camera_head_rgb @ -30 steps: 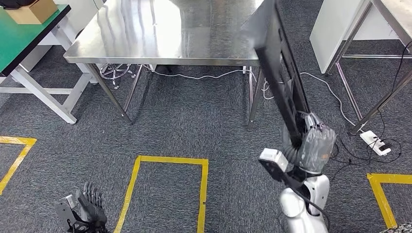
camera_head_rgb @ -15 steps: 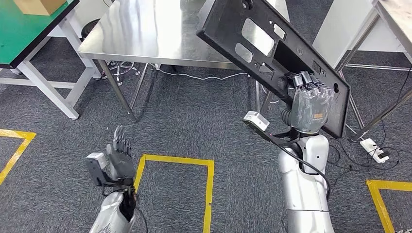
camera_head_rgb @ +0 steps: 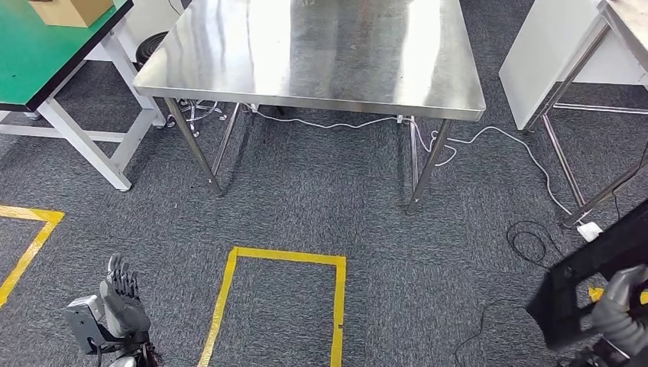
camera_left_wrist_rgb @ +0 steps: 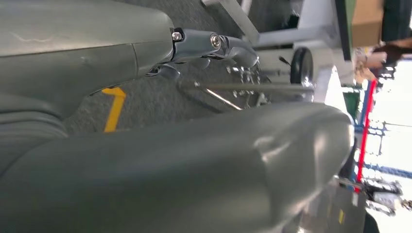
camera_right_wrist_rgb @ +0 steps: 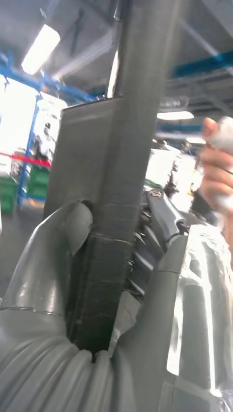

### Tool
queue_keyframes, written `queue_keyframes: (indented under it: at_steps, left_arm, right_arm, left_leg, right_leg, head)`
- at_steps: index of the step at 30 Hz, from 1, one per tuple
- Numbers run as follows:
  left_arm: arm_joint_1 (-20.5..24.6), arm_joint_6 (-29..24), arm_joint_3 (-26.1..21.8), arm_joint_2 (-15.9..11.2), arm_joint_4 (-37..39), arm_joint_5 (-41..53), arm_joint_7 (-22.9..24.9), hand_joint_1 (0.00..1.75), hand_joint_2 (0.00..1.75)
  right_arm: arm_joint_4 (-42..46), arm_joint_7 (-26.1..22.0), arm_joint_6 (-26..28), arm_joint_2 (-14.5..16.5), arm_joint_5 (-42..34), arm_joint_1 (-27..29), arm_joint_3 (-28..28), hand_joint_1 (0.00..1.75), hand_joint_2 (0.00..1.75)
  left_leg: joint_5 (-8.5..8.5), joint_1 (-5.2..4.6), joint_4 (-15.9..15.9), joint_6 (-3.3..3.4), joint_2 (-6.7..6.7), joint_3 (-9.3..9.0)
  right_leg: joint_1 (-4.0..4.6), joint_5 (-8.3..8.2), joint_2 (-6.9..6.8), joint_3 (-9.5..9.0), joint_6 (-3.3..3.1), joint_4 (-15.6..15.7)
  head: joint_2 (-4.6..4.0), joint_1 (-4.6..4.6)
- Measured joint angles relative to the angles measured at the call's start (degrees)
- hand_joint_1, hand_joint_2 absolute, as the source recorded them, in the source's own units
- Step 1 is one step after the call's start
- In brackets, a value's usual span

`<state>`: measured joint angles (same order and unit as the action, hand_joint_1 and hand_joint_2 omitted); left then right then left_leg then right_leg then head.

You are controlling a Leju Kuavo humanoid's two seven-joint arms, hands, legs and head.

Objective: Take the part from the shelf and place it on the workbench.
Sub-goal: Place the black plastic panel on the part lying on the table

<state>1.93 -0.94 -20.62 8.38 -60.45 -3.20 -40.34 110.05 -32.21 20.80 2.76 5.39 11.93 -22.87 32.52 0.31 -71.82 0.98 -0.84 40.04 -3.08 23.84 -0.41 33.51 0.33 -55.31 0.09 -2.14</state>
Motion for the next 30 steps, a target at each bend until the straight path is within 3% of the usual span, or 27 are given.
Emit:
queue_keyframes:
  at_steps: [1,2,4,5,7,9,10,11,12,14,15,16,17,18,20,21,23,24,26,27,30]
  left_arm:
    - [-0.1,-0.3,-0.6,0.0,0.0,0.1,0.0,0.00,0.00]
    - [0.0,-0.7,-1.1,0.0,0.0,0.2,0.0,0.00,0.00]
    - [0.7,-1.8,-1.9,-0.1,0.2,0.3,0.0,0.00,0.00]
    - [1.2,-2.4,-2.3,-0.3,0.4,0.4,0.0,0.00,0.00]
    - [2.0,-3.3,-3.1,-0.8,0.8,0.6,0.1,0.00,0.00]
    - [2.2,-3.7,-3.9,-1.4,1.2,0.8,0.1,0.00,0.00]
    - [2.3,-3.8,-4.2,-1.6,1.4,0.9,0.1,0.00,0.00]
    - [2.4,-3.8,-4.5,-1.8,1.6,0.9,0.1,0.00,0.00]
    - [2.5,-3.8,-4.8,-2.0,1.8,0.8,0.1,0.00,0.00]
    - [2.5,-3.5,-5.5,-2.1,2.3,0.6,0.1,0.00,0.00]
    - [2.4,-3.4,-5.9,-2.1,2.5,0.5,0.1,0.00,0.00]
    - [2.3,-3.3,-6.2,-2.1,2.7,0.4,0.1,0.00,0.00]
    - [2.2,-3.2,-6.5,-2.1,2.8,0.3,0.1,0.00,0.00]
    - [2.2,-3.1,-6.8,-2.1,3.0,0.2,0.1,0.00,0.00]
    - [2.2,-3.0,-7.1,-2.1,3.1,0.2,0.1,0.00,0.00]
    - [2.3,-3.0,-7.1,-2.2,3.2,0.2,0.1,0.00,0.00]
    - [2.2,-2.8,-7.4,-2.3,3.3,0.2,0.1,0.00,0.00]
    - [2.2,-2.6,-7.7,-2.4,3.3,0.2,0.1,0.00,0.00]
    - [2.1,-2.0,-8.3,-2.7,3.5,0.7,0.1,0.00,0.00]
    - [2.0,-1.7,-8.6,-2.9,3.6,1.2,0.1,0.00,0.00]
    - [1.5,-1.0,-9.3,-3.3,4.5,2.1,0.1,0.00,0.00]
  right_arm:
    - [-0.2,-0.1,-0.7,0.4,-0.2,0.4,-1.5,1.75,1.75]
    - [-0.5,0.0,-0.8,0.6,-0.3,0.5,-2.7,1.75,1.75]
    - [-0.9,0.4,-0.5,0.9,-0.4,0.3,-4.2,1.75,1.75]
    - [-1.0,0.8,-0.3,0.9,-0.4,0.3,-4.6,1.75,1.75]
    - [-1.1,1.4,-0.1,0.9,-0.2,0.0,-5.2,1.75,1.75]
    - [-1.2,1.9,0.2,0.9,0.1,-0.1,-5.4,1.75,1.75]
    - [-1.3,2.0,0.3,0.9,0.2,-0.1,-5.6,1.75,1.75]
    - [-1.3,2.1,0.3,0.9,0.2,-0.1,-5.7,1.75,1.75]
    - [-1.5,2.1,0.3,0.9,0.0,0.0,-5.9,1.75,1.75]
    - [-1.7,2.1,-0.1,0.8,-0.9,0.3,-6.5,1.75,1.75]
    - [-1.9,2.0,-0.4,0.8,-1.3,0.5,-6.8,1.75,1.75]
    - [-2.1,2.0,-0.6,0.8,-1.6,0.6,-7.1,1.75,1.75]
    - [-2.2,1.9,-0.7,0.8,-1.8,0.7,-7.3,1.75,1.75]
    - [-2.3,1.9,-0.7,0.8,-1.8,0.8,-7.5,1.75,1.75]
    - [-2.4,1.8,-0.7,0.8,-1.8,0.8,-7.7,1.75,1.75]
    - [-2.4,1.8,-0.7,0.8,-1.8,0.8,-7.8,1.75,1.75]
    - [-2.5,1.7,-1.0,0.8,-2.0,0.9,-7.9,1.75,1.75]
    - [-2.6,1.7,-1.2,0.8,-2.2,0.8,-7.9,1.75,1.75]
    - [-3.0,1.6,-1.8,0.9,-2.6,0.7,-7.9,1.75,1.75]
    - [-3.2,1.5,-2.1,1.0,-2.7,0.6,-8.0,1.75,1.75]
    - [-4.1,1.4,-2.7,1.3,-2.8,0.5,-8.0,1.75,1.75]
  left_leg:
    - [-0.26,0.87,-0.6,-0.74,0.21,0.36]
    - [-1.59,1.63,1.2,-1.46,0.42,-0.61]
    - [-5.11,2.88,9.4,-2.83,0.76,-5.26]
    - [-6.10,3.12,13.1,-3.18,0.73,-7.35]
    - [-6.21,2.83,16.1,-2.83,0.55,-9.02]
    - [-6.41,2.03,16.1,-1.22,0.38,-8.90]
    - [-6.84,1.66,16.4,-0.33,0.36,-9.02]
    - [-7.36,1.32,16.8,0.61,0.36,-9.12]
    - [-7.83,1.03,17.1,1.35,0.35,-9.17]
    - [-8.08,0.05,17.0,2.18,0.39,-8.79]
    - [-8.13,-0.47,17.0,2.43,0.37,-8.64]
    - [-8.17,-1.01,17.0,2.68,0.33,-8.54]
    - [-8.20,-1.56,17.0,2.89,0.27,-8.51]
    - [-8.21,-2.03,16.9,3.06,0.19,-8.52]
    - [-8.05,-2.89,16.6,3.29,0.01,-8.42]
    - [-7.93,-3.18,16.4,3.36,-0.06,-8.31]
    - [-7.76,-3.53,16.1,3.38,-0.12,-8.10]
    - [-7.67,-3.50,15.9,3.30,-0.12,-8.00]
    - [-6.25,-3.22,13.9,2.52,-0.06,-7.20]
    - [-4.69,-2.81,11.3,1.89,-0.03,-6.10]
    - [0.22,-0.89,0.5,0.00,0.22,-0.88]
  right_leg:
    - [-0.39,0.00,0.04,0.02,0.21,0.0]
    - [-0.86,-0.02,0.09,0.01,0.57,0.0]
    - [-1.56,-0.10,0.16,-0.09,1.71,0.0]
    - [-1.70,-0.15,0.16,-0.11,2.46,0.0]
    - [-1.62,-0.39,0.14,-0.15,4.00,0.2]
    - [-1.60,-0.82,0.09,-0.27,5.51,0.8]
    - [-1.55,-0.53,0.05,-0.02,5.78,0.4]
    - [-1.42,0.43,0.02,0.73,5.57,-1.1]
    - [-1.21,2.13,-0.01,2.22,4.90,-4.2]
    - [-0.46,6.08,0.04,6.03,3.30,-12.7]
    - [0.08,7.23,0.08,7.45,2.89,-15.9]
    - [0.68,7.46,0.12,7.84,2.66,-16.9]
    - [1.34,6.76,0.15,6.91,2.48,-15.4]
    - [1.94,5.50,0.18,4.90,2.25,-11.9]
    - [2.88,3.09,0.32,0.30,1.09,-3.7]
    - [3.09,2.40,0.36,-1.06,0.49,-1.3]
    - [3.16,1.86,0.35,-1.78,-0.28,-0.2]
    - [2.72,1.68,0.33,-1.85,-0.51,-0.1]
    - [1.96,1.42,0.30,-2.07,-1.01,0.2]
    - [1.60,1.33,0.28,-2.20,-1.26,0.3]
    - [1.63,1.36,0.27,-2.20,-1.48,0.3]
  head:
    - [0.00,0.01]
    - [0.00,0.00]
    - [0.00,-0.09]
    - [0.00,-0.18]
    - [0.00,-0.32]
    - [0.00,-0.29]
    - [0.00,-0.28]
    - [0.00,-0.19]
    - [0.00,-0.04]
    - [0.00,0.21]
    - [0.00,0.33]
    - [0.00,0.33]
    - [0.00,0.35]
    - [0.00,0.35]
    - [0.00,0.31]
    - [0.00,0.28]
    - [0.00,0.26]
    - [0.00,0.28]
    - [0.00,0.20]
    - [0.00,0.14]
    - [0.00,0.03]
